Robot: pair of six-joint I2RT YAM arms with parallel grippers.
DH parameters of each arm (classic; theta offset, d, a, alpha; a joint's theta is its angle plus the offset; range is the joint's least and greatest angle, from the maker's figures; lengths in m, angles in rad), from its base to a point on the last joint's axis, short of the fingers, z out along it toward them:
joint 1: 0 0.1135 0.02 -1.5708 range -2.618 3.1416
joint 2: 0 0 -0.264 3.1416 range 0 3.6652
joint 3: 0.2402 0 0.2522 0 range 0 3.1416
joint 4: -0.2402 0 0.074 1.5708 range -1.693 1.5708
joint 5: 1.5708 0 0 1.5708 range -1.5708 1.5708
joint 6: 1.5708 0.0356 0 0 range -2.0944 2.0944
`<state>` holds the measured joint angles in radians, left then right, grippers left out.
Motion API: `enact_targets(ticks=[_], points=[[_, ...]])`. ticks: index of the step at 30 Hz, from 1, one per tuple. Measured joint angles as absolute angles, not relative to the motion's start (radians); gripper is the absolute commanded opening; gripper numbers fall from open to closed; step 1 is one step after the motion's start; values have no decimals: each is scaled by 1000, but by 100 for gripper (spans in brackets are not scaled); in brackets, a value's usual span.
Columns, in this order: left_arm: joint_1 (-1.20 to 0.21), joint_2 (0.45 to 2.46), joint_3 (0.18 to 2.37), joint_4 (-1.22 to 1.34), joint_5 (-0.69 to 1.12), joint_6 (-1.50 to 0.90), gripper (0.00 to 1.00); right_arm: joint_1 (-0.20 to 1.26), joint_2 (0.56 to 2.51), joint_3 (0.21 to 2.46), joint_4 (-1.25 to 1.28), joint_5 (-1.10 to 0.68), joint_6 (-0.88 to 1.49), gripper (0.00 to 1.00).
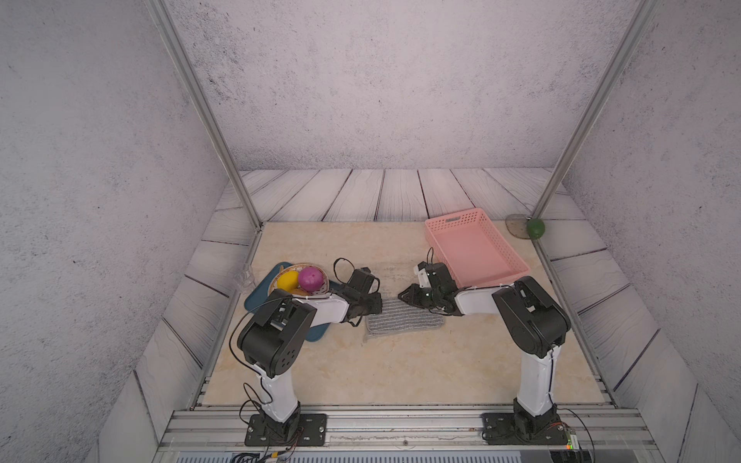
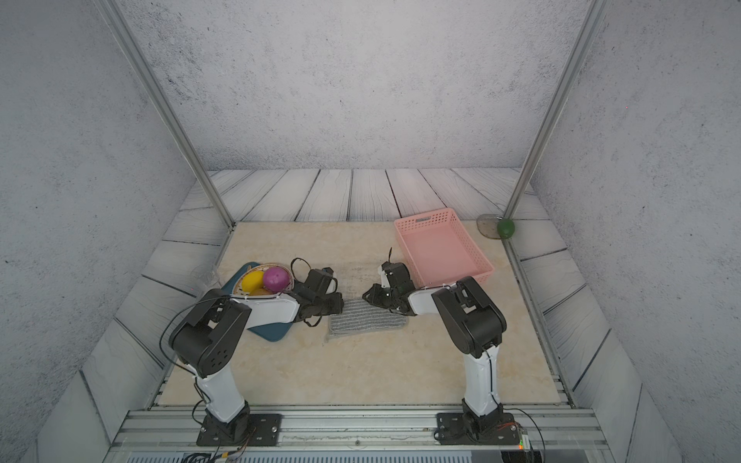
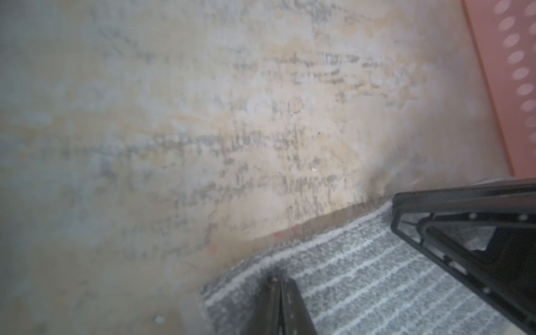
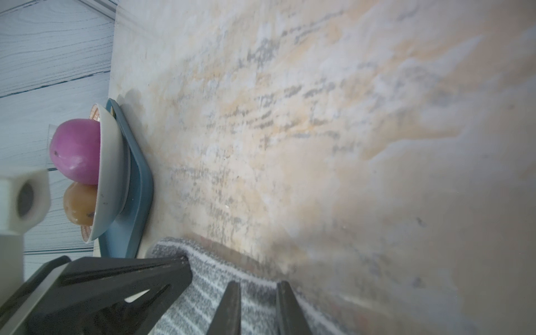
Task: Fold the square dishcloth
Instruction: Smooth out the cleaning item at the center of the board.
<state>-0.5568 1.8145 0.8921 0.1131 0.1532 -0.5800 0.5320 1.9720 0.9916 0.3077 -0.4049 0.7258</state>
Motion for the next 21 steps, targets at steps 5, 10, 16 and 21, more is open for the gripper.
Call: enact_targets(ticks=[5, 10, 16, 21], points=[[-532, 1815, 863, 170, 174, -591, 10, 530, 1968, 977, 326, -387, 722, 21], [-522, 1814, 847, 202, 188, -595, 10, 519, 1929, 938, 317, -342, 704, 21], [-519, 1813, 844, 208, 192, -595, 10, 488, 1885, 905, 281, -268, 696, 21], [-517, 1808, 838, 208, 189, -595, 10, 471, 1838, 876, 234, -195, 693, 21]])
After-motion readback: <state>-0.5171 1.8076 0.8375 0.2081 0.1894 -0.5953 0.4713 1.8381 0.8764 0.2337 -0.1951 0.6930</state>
